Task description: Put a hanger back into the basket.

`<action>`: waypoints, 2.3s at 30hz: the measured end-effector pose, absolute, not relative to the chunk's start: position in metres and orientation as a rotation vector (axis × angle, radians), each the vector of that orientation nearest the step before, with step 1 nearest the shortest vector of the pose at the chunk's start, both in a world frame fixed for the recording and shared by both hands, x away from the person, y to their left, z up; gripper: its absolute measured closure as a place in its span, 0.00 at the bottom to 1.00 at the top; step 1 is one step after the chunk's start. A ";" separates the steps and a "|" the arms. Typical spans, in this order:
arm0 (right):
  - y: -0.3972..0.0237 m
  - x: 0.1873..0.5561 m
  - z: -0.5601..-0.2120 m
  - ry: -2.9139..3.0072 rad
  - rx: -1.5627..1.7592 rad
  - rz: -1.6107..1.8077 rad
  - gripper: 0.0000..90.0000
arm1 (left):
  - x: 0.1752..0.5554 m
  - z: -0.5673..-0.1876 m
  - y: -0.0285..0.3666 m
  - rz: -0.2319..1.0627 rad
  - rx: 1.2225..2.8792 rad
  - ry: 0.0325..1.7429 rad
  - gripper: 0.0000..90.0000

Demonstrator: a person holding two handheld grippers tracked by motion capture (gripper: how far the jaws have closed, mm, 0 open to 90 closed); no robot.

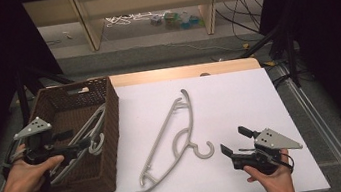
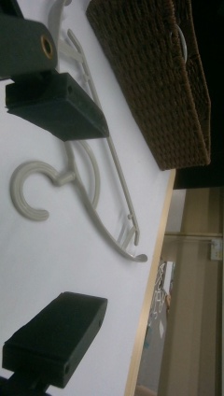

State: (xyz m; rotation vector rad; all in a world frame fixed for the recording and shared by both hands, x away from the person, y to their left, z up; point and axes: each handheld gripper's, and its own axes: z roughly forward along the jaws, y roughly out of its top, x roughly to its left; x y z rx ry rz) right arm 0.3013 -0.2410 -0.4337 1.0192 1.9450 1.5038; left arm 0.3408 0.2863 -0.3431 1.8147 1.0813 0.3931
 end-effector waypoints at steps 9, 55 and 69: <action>-0.240 0.301 -0.434 1.942 1.025 1.506 0.18 | 0.331 -0.342 0.260 0.438 1.697 1.040 0.19; -0.243 0.303 -0.434 1.913 0.980 1.510 0.18 | 0.317 -0.402 0.152 0.448 1.729 0.861 0.18; -0.243 0.303 -0.434 1.924 0.977 1.512 0.18 | 0.318 -0.419 0.134 0.398 1.830 0.840 0.18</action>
